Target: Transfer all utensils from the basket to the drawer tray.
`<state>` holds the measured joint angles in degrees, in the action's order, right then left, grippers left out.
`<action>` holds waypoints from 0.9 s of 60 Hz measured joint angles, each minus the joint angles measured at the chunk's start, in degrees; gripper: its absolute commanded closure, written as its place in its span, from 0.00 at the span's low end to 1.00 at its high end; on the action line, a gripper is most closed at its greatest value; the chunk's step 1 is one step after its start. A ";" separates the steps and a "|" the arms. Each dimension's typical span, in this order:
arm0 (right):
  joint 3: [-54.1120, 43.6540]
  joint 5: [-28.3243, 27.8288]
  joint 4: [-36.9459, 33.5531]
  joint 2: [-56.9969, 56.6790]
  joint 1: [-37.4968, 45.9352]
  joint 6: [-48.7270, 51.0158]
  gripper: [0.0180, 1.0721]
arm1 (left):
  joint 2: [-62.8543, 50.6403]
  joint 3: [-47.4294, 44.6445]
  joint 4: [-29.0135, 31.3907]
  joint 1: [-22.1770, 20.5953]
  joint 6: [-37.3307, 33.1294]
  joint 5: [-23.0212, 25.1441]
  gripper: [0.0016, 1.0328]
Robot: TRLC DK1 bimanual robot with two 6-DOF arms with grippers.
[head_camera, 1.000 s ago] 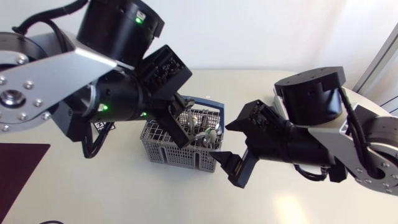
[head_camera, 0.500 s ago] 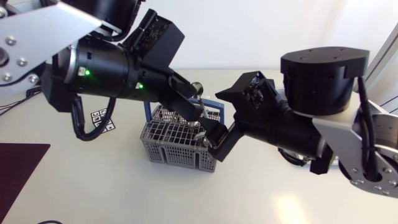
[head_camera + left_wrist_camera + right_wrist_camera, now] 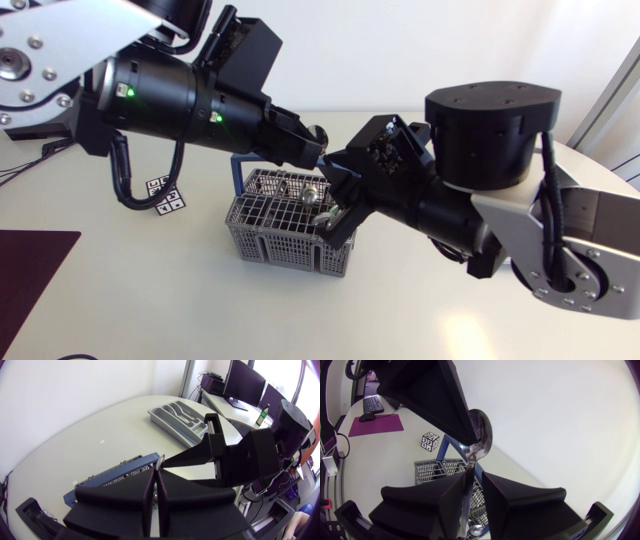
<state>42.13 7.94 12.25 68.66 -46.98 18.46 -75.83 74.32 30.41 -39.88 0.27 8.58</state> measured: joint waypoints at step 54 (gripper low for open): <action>-1.81 -25.81 -18.64 -13.73 18.60 3.58 0.95 | 3.48 5.31 0.59 7.02 -3.02 1.79 0.19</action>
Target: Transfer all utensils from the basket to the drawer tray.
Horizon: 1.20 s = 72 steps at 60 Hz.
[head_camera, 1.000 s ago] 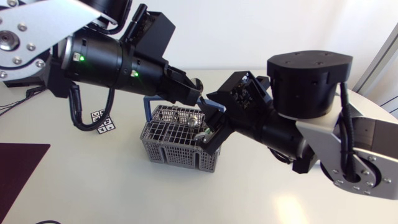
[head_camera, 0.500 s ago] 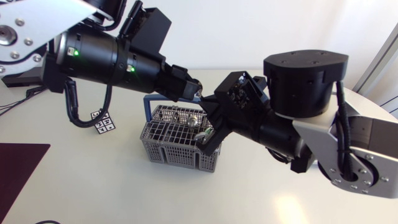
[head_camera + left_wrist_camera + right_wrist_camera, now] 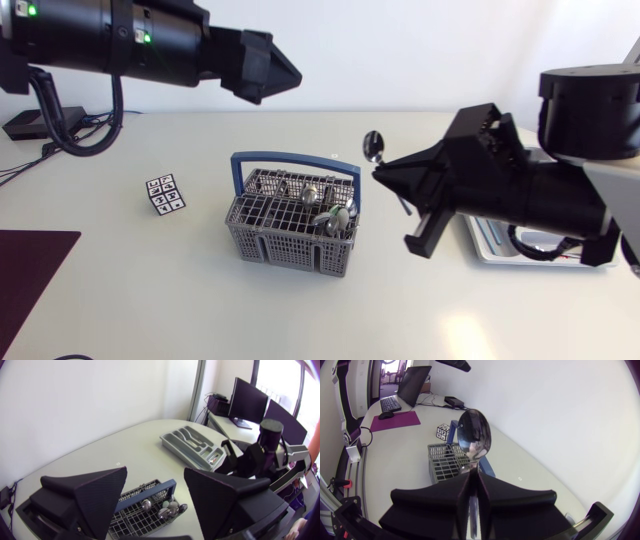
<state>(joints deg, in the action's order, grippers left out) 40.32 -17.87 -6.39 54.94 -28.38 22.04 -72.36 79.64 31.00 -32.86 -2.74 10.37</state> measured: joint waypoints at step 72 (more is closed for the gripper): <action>22.29 -11.98 -36.59 46.36 68.72 89.72 0.88 | -15.47 -6.95 1.53 -21.33 -11.02 -19.96 0.20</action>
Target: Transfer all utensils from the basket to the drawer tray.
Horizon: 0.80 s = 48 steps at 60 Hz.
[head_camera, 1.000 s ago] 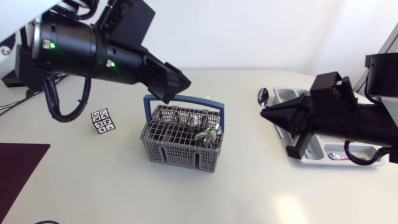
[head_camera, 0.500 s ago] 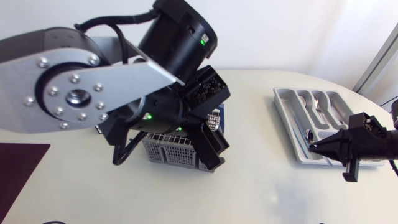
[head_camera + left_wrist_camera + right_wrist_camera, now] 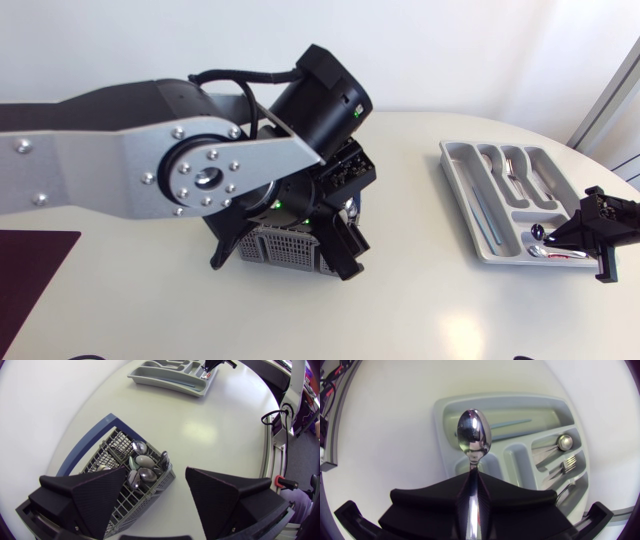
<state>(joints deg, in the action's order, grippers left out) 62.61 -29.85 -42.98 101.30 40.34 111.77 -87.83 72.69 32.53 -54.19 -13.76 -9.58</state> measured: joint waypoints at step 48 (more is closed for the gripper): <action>-2.89 0.63 12.59 -2.71 0.90 -8.66 0.32 | -4.98 -1.03 -3.39 -3.17 0.22 -5.84 0.23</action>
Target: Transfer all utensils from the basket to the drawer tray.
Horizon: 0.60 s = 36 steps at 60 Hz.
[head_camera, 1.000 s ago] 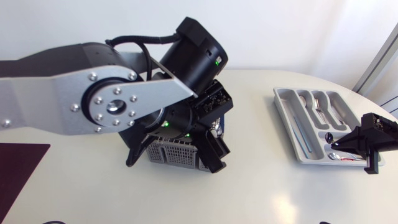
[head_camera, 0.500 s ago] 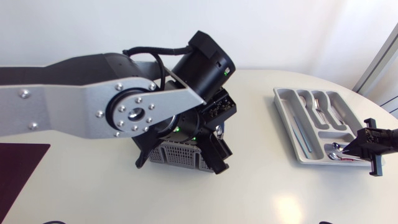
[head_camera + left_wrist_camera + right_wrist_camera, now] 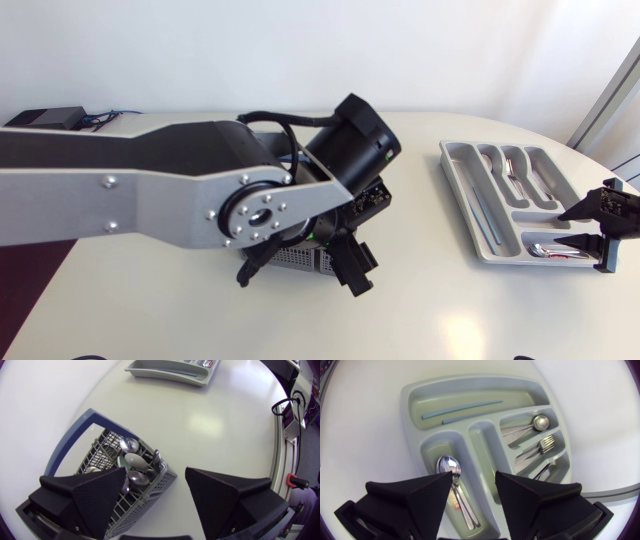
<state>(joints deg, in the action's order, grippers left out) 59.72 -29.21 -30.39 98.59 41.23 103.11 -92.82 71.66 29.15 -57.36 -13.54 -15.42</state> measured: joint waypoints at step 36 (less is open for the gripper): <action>-20.61 -6.64 2.38 -25.66 -8.74 -11.65 0.32 | -4.74 0.11 -4.63 -2.45 0.02 -7.69 0.95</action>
<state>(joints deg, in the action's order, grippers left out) 39.11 -35.86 -28.01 72.93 32.49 91.46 -97.56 71.77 24.51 -59.81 -13.52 -23.11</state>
